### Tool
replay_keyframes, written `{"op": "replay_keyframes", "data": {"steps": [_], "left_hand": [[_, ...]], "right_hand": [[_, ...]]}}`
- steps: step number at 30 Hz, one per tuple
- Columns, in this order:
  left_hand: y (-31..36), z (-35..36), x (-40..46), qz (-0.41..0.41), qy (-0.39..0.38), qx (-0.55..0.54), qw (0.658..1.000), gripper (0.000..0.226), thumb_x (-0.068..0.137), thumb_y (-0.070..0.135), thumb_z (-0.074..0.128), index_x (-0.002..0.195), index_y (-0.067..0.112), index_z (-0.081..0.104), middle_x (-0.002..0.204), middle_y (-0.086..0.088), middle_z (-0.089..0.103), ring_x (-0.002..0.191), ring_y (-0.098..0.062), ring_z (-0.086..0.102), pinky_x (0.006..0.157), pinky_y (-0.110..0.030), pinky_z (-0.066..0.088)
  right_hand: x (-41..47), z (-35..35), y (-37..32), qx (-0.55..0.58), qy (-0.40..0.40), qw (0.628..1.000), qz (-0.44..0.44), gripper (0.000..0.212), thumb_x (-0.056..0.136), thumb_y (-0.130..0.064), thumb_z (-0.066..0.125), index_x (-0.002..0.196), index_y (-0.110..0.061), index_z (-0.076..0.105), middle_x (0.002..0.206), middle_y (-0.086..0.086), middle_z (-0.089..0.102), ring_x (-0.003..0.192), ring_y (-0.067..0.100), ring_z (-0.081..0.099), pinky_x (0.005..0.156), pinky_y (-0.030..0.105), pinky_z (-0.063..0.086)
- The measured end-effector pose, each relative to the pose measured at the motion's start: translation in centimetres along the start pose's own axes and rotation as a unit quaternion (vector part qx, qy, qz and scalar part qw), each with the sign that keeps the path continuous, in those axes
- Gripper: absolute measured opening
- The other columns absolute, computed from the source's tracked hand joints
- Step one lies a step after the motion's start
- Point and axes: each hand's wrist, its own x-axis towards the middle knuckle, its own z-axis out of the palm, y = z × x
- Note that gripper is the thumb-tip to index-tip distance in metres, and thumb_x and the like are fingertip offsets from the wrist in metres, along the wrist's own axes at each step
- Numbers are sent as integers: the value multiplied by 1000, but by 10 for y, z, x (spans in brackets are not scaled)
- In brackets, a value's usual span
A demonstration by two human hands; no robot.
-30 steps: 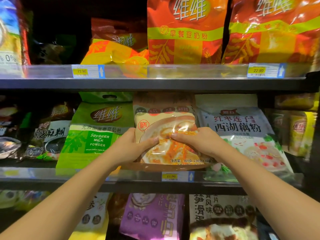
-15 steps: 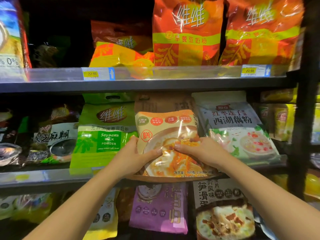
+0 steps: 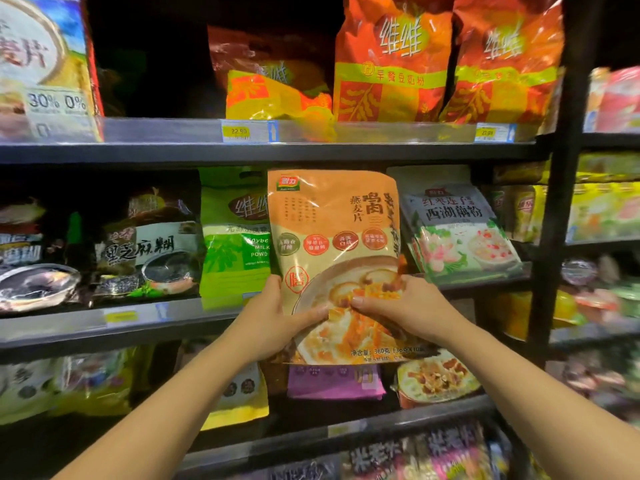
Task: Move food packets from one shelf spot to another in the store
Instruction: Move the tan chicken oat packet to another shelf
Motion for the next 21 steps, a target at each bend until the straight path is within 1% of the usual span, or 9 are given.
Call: {"op": "replay_keyframes", "data": {"steps": [1,6,7,9,11,15,17,19,21], "left_hand": [[-2,-3,-6,3,3,-3,1000,68,74,62,81,121,29,44,114,20,64,99,5,62,75,-19,53],[-6,-21,-30,5,34,0,999,66,77,60,82,122,29,45,118,19,63,108,-2,63,90,-31,55],[-6,-25,-33,5,41,-2,999,65,77,58,82,122,29,45,119,19,63,108,-2,63,89,-29,55],[-6,-33,-42,4,52,-10,999,65,78,56,82,123,30,45,120,20,63,108,2,61,82,-21,51],[-7,-43,-51,-1,65,-22,998,63,78,56,82,123,34,44,119,23,63,108,5,60,77,-15,47],[-8,-65,-68,-20,96,-41,994,64,77,53,84,124,37,45,120,20,65,107,6,63,87,-21,52],[-10,-78,-75,-26,110,-39,993,65,75,53,85,122,38,44,118,19,64,103,10,62,84,-18,52],[-14,-90,-85,-36,127,-44,990,71,72,53,87,125,36,43,119,18,64,102,8,64,82,-17,52],[-21,-102,-96,-42,151,-44,987,78,69,54,89,129,34,43,121,17,65,104,6,65,87,-22,54]], "right_hand": [[-5,3,-4,-6,3,1000,-3,50,66,-72,84,99,-35,80,91,-25,78,86,-9,71,80,19,54],[-16,14,-26,-12,18,999,-32,54,61,-75,85,97,-36,75,90,-30,76,86,-13,69,68,6,48],[-16,17,-30,-13,22,999,-37,60,58,-78,84,99,-35,73,92,-26,77,87,-9,70,70,8,50],[-15,22,-39,-20,24,999,-40,76,53,-84,81,107,-31,71,98,-19,77,92,-3,70,79,20,55],[-12,28,-47,-18,17,998,-51,80,51,-86,80,110,-31,70,101,-17,76,97,1,70,86,28,57],[-5,45,-65,-6,-8,997,-79,88,52,-86,79,119,-30,68,109,-15,76,104,6,70,93,36,59],[-1,57,-72,4,-13,996,-92,90,52,-87,79,120,-31,66,110,-15,75,104,6,70,94,38,60],[1,70,-81,11,-21,995,-94,98,47,-92,76,122,-30,63,112,-14,74,104,7,70,94,40,60],[3,85,-90,14,-36,994,-99,105,44,-95,74,124,-30,61,113,-14,73,105,8,69,95,41,60]]}}
